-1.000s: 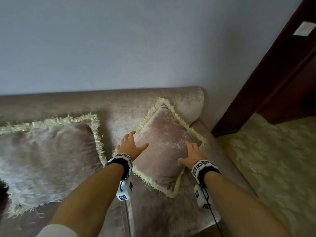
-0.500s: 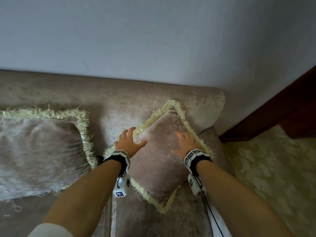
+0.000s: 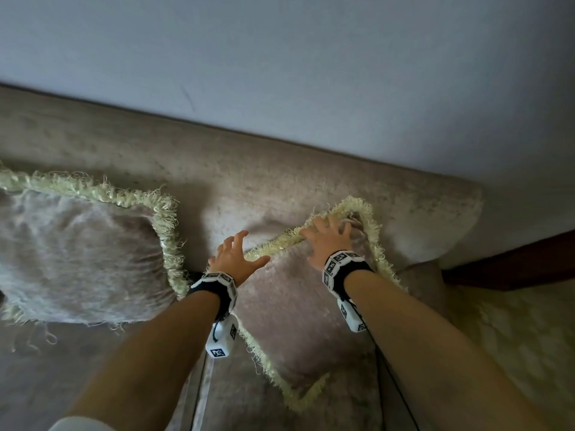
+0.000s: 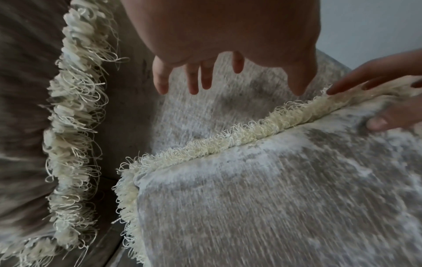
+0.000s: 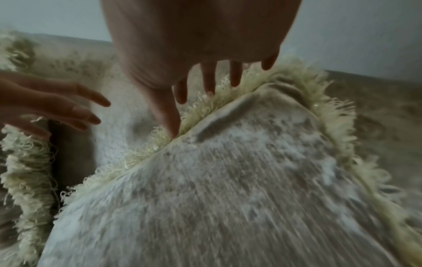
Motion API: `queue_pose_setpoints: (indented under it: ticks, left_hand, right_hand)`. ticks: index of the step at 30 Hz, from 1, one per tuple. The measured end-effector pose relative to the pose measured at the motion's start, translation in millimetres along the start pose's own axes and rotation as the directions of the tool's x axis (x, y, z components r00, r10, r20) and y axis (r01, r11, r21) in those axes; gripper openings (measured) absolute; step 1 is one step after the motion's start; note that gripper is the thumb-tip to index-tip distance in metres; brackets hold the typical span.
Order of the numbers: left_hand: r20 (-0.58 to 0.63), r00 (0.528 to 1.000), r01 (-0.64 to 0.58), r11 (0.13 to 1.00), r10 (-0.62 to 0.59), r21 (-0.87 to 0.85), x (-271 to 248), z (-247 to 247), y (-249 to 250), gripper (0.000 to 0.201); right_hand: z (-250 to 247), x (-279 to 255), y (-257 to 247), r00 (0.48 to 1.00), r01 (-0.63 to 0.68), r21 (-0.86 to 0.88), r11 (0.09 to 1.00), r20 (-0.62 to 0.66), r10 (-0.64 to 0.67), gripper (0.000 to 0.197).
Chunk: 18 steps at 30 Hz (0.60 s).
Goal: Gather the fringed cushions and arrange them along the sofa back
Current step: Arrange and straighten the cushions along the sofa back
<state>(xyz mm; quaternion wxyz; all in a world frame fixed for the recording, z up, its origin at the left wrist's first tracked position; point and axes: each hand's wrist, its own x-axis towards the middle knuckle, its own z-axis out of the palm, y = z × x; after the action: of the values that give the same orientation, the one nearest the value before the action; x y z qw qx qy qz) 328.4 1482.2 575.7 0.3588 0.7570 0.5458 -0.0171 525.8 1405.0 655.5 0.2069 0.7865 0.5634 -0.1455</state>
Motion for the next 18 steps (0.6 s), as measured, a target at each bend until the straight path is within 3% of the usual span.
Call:
queue_pose_setpoints:
  ticks: [8,15,18]
  left_hand:
    - [0.047,0.999,0.02,1.0,-0.019,-0.023,22.1,2.4,7.4,0.077]
    - [0.117,0.993,0.031,0.998,-0.024,-0.059,21.1,15.9,11.0,0.08]
    - [0.133,0.991,0.014,0.995,0.0,-0.101,17.4,24.7,18.1,0.08]
  right_hand:
    - [3.8,30.8,0.8,0.993,0.018,-0.157,0.987,0.121,0.001,0.068]
    - [18.2,28.2,-5.2,0.986,0.039,-0.233,0.972,0.166,0.0,0.049]
    - [21.1,17.9,-8.4,0.972,0.055,-0.175,0.983,0.235,-0.012,0.041]
